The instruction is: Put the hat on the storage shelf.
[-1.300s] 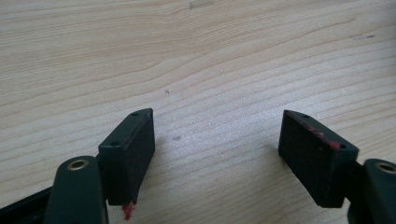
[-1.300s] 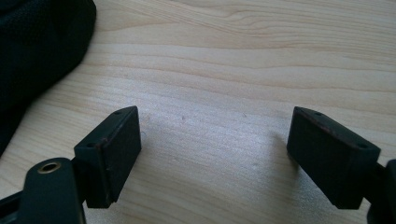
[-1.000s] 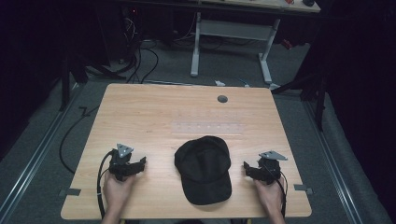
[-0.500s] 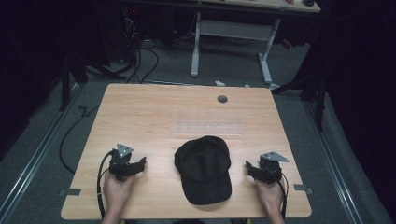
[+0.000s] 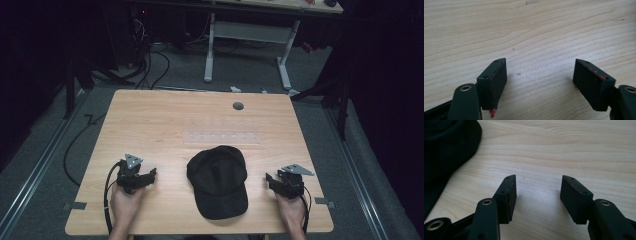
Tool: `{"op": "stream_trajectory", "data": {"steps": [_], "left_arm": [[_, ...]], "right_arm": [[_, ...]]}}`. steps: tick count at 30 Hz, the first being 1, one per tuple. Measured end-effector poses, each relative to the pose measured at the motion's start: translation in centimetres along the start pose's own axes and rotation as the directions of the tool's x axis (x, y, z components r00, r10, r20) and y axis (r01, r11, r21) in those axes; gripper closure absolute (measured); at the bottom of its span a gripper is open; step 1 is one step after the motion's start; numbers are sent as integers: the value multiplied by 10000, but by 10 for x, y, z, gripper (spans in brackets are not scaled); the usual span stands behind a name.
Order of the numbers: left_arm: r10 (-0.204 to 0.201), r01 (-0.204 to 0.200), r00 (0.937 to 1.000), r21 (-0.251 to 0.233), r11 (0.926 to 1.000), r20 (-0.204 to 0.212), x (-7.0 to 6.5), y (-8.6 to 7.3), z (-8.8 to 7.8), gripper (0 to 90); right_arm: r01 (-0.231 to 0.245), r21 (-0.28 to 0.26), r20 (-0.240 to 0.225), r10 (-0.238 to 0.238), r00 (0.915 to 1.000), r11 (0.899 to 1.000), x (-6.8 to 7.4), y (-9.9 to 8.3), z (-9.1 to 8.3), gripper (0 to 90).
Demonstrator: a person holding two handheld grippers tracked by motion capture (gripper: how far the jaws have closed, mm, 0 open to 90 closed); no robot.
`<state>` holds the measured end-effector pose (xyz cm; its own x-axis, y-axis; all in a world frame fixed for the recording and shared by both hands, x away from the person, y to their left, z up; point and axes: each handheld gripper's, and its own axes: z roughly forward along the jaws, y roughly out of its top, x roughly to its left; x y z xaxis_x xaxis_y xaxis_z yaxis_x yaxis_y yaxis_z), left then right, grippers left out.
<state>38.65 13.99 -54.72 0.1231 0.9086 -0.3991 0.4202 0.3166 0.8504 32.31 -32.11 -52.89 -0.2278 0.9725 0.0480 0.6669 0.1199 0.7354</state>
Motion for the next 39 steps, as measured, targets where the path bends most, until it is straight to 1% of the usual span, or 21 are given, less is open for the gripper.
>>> {"op": "stream_trajectory", "data": {"steps": [1,3,4,5,9,13,14,17,18,19,20,21,23,25,27,29,33,34,36,37,39], "left_arm": [[0,0,10000,0,10000,0,0,0,0,274],[-3,3,10000,-1,10000,2,0,0,0,274],[-3,3,10000,-1,10000,2,0,0,0,274],[-2,2,10000,-1,10000,2,0,0,0,274],[0,0,10000,-2,10000,1,0,0,0,274],[-7,7,10000,-3,10000,2,0,0,0,276],[-7,7,10000,-2,10000,4,0,0,0,276],[-12,12,10000,-6,10000,4,0,0,0,276],[-12,12,10000,-6,10000,4,0,0,0,276],[-10,10,10000,-6,10000,4,0,0,0,276],[-11,11,10000,-6,10000,4,0,0,0,276],[-11,11,10000,-6,10000,4,0,0,0,276],[-12,12,10000,-7,10000,5,0,0,0,276],[-15,15,10000,-8,10000,4,0,0,0,276],[-44,44,10000,-21,10000,10,0,0,0,276],[-83,83,10000,-10,10000,35,1,1,0,276],[-85,85,10000,-16,10000,28,0,1,0,277],[-87,87,10000,-10,10000,28,0,1,0,277],[-82,82,10000,-7,10000,26,0,1,0,277],[-82,82,10000,-7,10000,26,0,1,0,277],[-54,54,10000,-35,10000,4,0,0,0,278]], "right_arm": [[0,0,0,0,10000,10000,0,0,0,481],[-42,-36,-220,41,9997,10000,0,-3,-5,499],[-42,-36,-220,41,9997,10000,0,-3,-5,499],[-47,-125,-415,42,9991,9999,2,-3,-10,516],[-29,-462,-819,-9,9966,9989,7,-1,-20,548],[220,-689,-1350,-311,9904,9974,18,7,-27,567],[323,-740,-1504,-432,9877,9967,19,9,-28,573],[388,-818,-1952,-542,9793,9959,25,16,-29,569],[388,-818,-1952,-542,9793,9959,25,16,-29,569],[554,-1008,-2075,-755,9753,9934,29,19,-30,566],[672,-1082,-2093,-888,9738,9919,32,21,-30,562],[672,-1082,-2093,-888,9738,9919,32,21,-30,562],[932,-1270,-2228,-1199,9675,9875,39,27,-32,577],[872,-1277,-2349,-1156,9651,9880,43,30,-31,579],[795,-1264,-2310,-1073,9670,9888,45,33,-29,573],[813,-1244,-2368,-1091,9654,9889,47,36,-26,572],[1172,-1272,-2280,-1441,9630,9849,56,43,-21,555],[1286,-1278,-2310,-1556,9604,9834,58,45,-20,555],[1323,-1176,-2431,-1577,9571,9842,60,49,-16,554],[1323,-1176,-2431,-1577,9571,9842,60,49,-16,554],[1305,-991,-2710,-1530,9504,9865,63,54,-9,557]]}}
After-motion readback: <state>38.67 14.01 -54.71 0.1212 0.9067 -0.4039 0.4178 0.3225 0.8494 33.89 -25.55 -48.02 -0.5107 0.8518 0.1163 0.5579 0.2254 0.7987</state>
